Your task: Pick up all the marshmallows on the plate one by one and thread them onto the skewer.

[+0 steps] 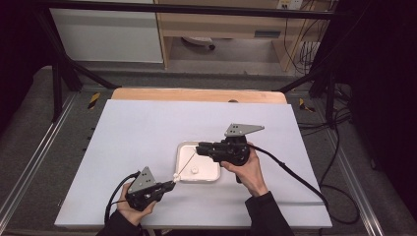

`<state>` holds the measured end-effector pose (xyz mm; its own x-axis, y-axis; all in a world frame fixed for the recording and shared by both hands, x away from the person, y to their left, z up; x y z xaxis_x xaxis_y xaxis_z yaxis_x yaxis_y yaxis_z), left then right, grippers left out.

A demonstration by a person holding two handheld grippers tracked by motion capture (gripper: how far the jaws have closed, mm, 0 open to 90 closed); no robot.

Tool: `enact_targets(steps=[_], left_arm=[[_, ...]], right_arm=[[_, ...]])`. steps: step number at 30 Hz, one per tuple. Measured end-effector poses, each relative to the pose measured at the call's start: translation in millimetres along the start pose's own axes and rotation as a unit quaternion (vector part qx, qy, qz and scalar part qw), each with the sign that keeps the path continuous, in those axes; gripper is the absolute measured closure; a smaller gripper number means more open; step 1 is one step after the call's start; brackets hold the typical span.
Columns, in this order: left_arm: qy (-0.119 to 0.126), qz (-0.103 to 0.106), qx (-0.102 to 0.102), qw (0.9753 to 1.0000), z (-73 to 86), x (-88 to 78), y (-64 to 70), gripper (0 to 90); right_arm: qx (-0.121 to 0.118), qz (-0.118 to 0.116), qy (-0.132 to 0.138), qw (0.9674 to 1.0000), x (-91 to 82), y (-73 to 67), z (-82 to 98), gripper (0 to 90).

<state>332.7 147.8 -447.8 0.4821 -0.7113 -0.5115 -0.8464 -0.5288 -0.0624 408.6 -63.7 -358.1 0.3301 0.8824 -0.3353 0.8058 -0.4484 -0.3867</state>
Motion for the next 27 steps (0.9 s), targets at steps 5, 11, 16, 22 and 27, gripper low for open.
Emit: enact_targets(steps=[5, 11, 16, 22, 27], left_arm=[[-0.004, -0.002, 0.006, 1.0, 0.6, 0.5, 0.7, 88.6], [-0.018, -0.004, 0.014, 0.9997, 2.1, 1.8, 1.1, 88.7], [-0.03, -0.006, 0.02, 0.9993, 3.3, 3.9, 2.0, 88.7], [-0.044, -0.01, 0.033, 0.9984, 4.0, 4.3, 2.2, 88.8], [-0.057, -0.014, 0.047, 0.9972, 4.2, 6.0, 3.9, 88.8]], right_arm=[[0.007, -0.012, -0.008, 0.9999, 1.6, -0.3, 1.6, 76.9], [0.007, -0.023, -0.023, 0.9995, 3.5, -1.9, 5.1, 78.2], [0.008, -0.028, -0.037, 0.9989, 5.6, -3.6, 9.3, 78.9], [0.012, -0.036, -0.048, 0.9981, 9.3, -4.1, 13.2, 79.8], [0.013, -0.042, -0.057, 0.9974, 10.8, -6.0, 15.1, 80.3]])
Point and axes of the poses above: each handheld gripper's, and its own axes: x roughly forward along the jaws, z roughly out of its underside, y roughly to its right, the point moved 5 cm from there along x, roughly forward along the jaws, and after that the axes turned 7 degrees about x, right-handed, at the moved point
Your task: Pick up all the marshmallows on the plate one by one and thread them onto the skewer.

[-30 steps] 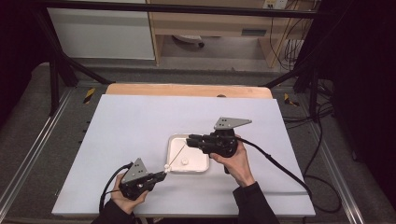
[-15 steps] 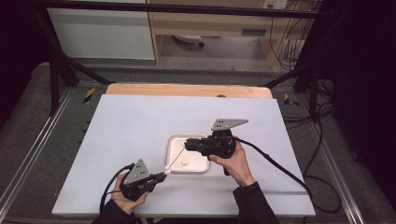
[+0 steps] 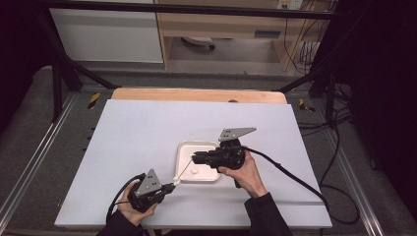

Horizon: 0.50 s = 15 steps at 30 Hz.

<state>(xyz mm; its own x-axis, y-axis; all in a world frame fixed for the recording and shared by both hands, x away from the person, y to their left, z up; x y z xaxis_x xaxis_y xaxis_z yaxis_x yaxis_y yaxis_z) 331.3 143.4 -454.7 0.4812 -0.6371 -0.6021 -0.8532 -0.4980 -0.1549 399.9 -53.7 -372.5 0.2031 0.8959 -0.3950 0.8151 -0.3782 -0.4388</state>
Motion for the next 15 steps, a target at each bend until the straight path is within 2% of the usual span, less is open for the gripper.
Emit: enact_targets(steps=[15], left_arm=[[-0.023, -0.01, 0.018, 0.9995, -0.1, 1.5, 1.4, 88.9]], right_arm=[[0.001, -0.009, -0.02, 0.9998, 5.3, -1.7, 6.1, 81.5]])
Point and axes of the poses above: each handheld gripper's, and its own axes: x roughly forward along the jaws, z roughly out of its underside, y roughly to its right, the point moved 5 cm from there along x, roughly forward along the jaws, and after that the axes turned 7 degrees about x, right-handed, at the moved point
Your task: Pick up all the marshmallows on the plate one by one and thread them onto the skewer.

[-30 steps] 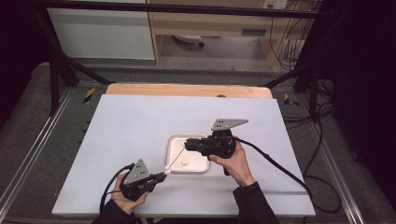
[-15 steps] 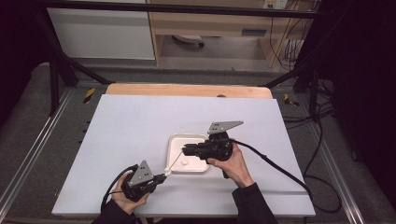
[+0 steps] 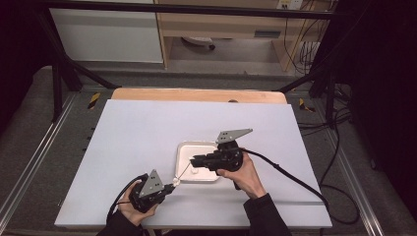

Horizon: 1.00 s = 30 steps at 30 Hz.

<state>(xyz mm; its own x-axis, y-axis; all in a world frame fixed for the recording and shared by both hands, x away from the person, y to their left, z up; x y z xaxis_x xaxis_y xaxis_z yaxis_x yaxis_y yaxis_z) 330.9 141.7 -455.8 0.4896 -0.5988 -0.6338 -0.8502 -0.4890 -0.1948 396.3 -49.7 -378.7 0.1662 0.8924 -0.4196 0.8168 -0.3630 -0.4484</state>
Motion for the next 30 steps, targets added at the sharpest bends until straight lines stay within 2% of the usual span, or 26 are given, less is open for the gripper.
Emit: enact_targets(steps=[10, 19, 30], left_arm=[[-0.013, 0.0, 0.01, 0.9999, -0.9, 3.6, 3.6, 88.9], [-0.017, -0.006, 0.003, 0.9998, -1.4, 2.1, 2.4, 89.1], [-0.025, -0.005, 0.003, 0.9997, -0.4, 4.4, 2.7, 89.1]], right_arm=[[-0.004, -0.015, -0.008, 0.9999, 4.2, -4.0, 2.4, 81.9], [-0.012, 0.003, -0.025, 0.9996, 4.4, -2.8, 5.7, 82.1], [-0.012, 0.005, -0.034, 0.9993, 8.4, -2.3, 9.6, 82.2]])
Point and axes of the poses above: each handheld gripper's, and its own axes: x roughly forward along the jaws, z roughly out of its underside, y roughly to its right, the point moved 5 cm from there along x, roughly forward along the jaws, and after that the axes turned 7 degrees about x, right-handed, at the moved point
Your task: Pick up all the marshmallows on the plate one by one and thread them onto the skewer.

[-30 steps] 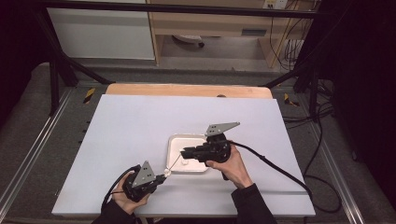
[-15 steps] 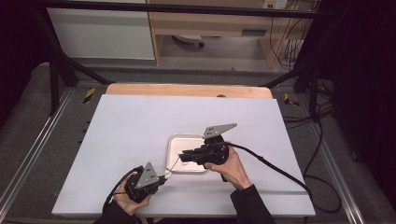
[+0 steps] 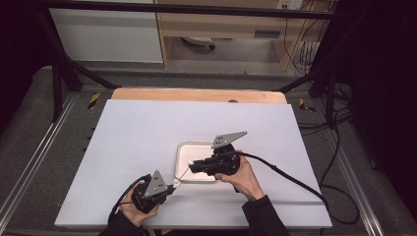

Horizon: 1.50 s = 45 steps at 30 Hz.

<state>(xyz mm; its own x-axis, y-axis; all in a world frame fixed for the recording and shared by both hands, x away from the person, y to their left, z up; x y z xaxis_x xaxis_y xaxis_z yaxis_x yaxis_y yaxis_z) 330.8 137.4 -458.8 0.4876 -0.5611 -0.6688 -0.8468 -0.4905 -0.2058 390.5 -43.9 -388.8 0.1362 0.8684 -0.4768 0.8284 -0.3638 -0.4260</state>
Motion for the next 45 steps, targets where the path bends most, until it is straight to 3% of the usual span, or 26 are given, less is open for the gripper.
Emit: enact_targets(steps=[11, 14, 21, 28, 30, 32, 36, 39, 42, 45], left_arm=[[-0.007, -0.005, 0.008, 0.9999, -0.5, 0.3, 0.4, 89.1], [0.001, -0.002, 0.004, 1.0, -1.6, -1.5, -1.2, 89.1], [0.031, 0.003, -0.019, 0.9993, -4.0, -5.5, -8.6, 89.0], [0.043, 0.008, -0.032, 0.9985, -4.1, -4.7, -8.6, 89.0], [0.041, 0.012, -0.036, 0.9984, -2.8, -3.1, -8.3, 89.0], [0.042, 0.015, -0.035, 0.9984, -3.0, -2.4, -7.3, 89.0], [0.05, 0.022, -0.032, 0.998, -5.9, -3.4, -4.6, 89.0], [0.047, 0.026, -0.033, 0.998, -4.7, -2.6, -3.7, 89.0], [0.043, 0.022, -0.031, 0.9984, -3.9, -2.1, -3.3, 89.0], [0.032, 0.014, -0.02, 0.9992, -4.8, -0.3, -1.1, 89.1]], right_arm=[[0.001, -0.002, -0.006, 1.0, 3.0, 0.1, 2.7, 82.6], [0.0, 0.003, -0.004, 1.0, 3.3, 1.3, 2.6, 82.3], [0.002, 0.017, 0.046, 0.9988, -1.4, 1.3, -4.6, 76.6], [0.016, 0.032, 0.086, 0.9956, -7.4, 6.9, -4.2, 57.9], [0.026, 0.025, 0.104, 0.994, -10.2, 7.7, -5.4, 54.9], [0.026, 0.019, 0.113, 0.9931, -12.2, 8.0, -6.8, 55.5], [0.031, 0.001, 0.104, 0.9941, -9.2, 8.1, -5.5, 71.2], [0.032, -0.011, 0.101, 0.9943, -5.0, 8.1, -3.4, 77.1], [0.035, -0.027, 0.104, 0.9936, -1.3, 5.7, -2.1, 79.9], [0.033, -0.028, 0.097, 0.9943, 0.7, 4.6, -0.8, 80.8]])
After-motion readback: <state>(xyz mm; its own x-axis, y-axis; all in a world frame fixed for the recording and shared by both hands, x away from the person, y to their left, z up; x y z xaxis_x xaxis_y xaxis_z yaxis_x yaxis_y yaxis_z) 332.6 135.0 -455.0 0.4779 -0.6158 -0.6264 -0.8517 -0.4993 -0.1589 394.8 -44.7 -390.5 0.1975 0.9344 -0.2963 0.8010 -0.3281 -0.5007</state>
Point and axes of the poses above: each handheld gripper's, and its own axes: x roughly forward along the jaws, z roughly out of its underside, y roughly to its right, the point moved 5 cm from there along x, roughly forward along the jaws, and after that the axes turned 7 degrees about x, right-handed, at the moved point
